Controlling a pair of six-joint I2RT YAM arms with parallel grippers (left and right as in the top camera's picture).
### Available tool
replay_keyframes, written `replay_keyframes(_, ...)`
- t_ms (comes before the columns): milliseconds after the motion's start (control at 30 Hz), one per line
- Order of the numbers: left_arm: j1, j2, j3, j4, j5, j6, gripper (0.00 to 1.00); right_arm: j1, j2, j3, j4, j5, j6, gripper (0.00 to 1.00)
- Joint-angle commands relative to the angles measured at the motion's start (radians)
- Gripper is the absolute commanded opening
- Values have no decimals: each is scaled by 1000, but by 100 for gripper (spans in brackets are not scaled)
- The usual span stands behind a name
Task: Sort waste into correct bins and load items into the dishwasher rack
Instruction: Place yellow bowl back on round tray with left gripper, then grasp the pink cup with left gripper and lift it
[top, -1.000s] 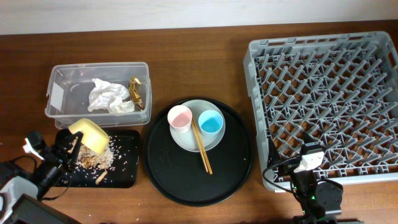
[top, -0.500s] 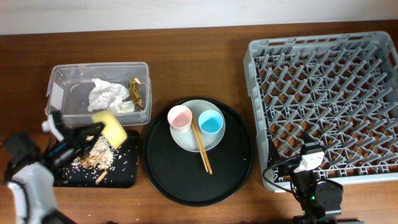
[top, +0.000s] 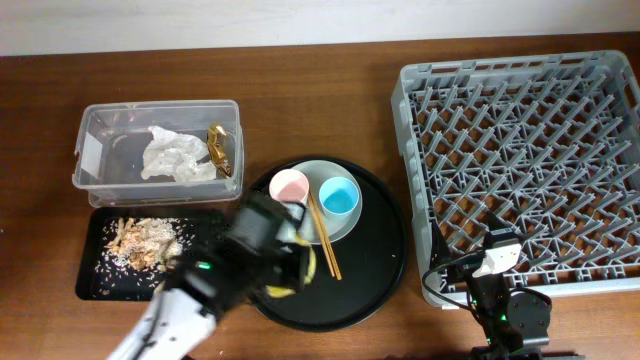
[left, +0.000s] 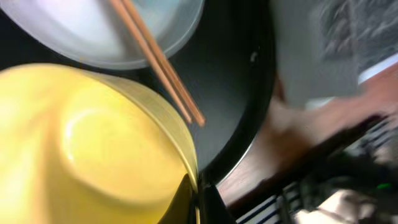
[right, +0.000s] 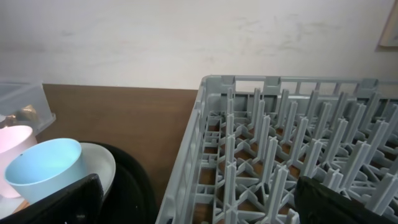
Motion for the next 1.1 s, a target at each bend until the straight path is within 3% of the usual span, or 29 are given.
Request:
replay_keyframes(0, -179, 89, 6, -5, -248, -123, 0, -6, -8, -5, -6, 8, 11, 99)
replay_keyframes(167, -221, 201, 6, -1, -284, -124, 2, -6, -8, -5, -6, 8, 11, 99)
replay_keyframes(233, -221, 225, 6, -1, -283, -124, 20, -6, -8, -5, -6, 8, 11, 99)
replay_keyframes(333, -221, 234, 6, -1, -283, -124, 41, -6, -8, -5, -6, 8, 11, 99)
replay_keyframes(400, -221, 233, 13, -1, -283, -124, 45, -6, -8, -5, -6, 8, 11, 99)
replay_keyframes(567, -198, 231, 105, -35, -362, -124, 45, -6, -8, -5, -6, 8, 11, 99)
replay_keyframes(733, -50, 231, 241, -36, -513, -108, 38, -6, -8, -5, -6, 8, 11, 99)
replay_keyframes(933, 229, 266, 249, 101, -293, -19, 37, -6, -8, -5, -6, 8, 11, 99)
replay_keyframes(1067, 299, 328, 249, 129, -257, -16, 35, -6, -8, -5, -6, 8, 11, 99)
